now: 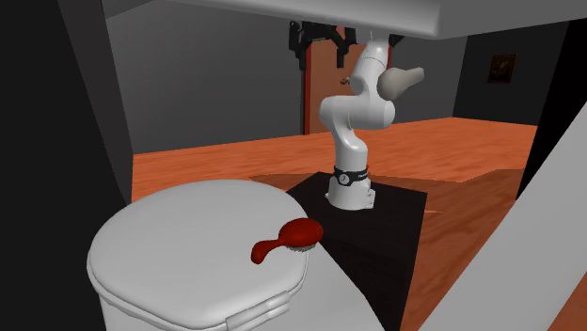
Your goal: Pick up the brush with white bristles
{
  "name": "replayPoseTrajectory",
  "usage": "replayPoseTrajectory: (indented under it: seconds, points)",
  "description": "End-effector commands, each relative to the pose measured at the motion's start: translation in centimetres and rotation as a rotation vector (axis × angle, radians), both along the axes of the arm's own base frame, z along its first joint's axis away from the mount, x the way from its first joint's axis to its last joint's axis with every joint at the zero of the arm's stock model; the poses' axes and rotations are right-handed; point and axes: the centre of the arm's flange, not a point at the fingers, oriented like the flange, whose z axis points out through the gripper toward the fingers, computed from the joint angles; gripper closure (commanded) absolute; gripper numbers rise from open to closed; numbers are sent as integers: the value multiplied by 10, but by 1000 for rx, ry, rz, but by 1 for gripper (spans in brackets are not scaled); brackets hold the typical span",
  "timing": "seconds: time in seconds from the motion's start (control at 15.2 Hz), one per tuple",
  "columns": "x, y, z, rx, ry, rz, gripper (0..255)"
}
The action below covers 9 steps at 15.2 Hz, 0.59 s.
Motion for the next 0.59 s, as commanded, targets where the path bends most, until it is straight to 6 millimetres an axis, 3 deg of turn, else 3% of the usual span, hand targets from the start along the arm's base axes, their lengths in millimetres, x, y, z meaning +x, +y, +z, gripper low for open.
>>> replayPoseTrajectory:
  seconds: [0.0,0.53]
  points:
    - [0,0,0,0,0,0,0]
    - [58,8,-86,37,-16,-41,0]
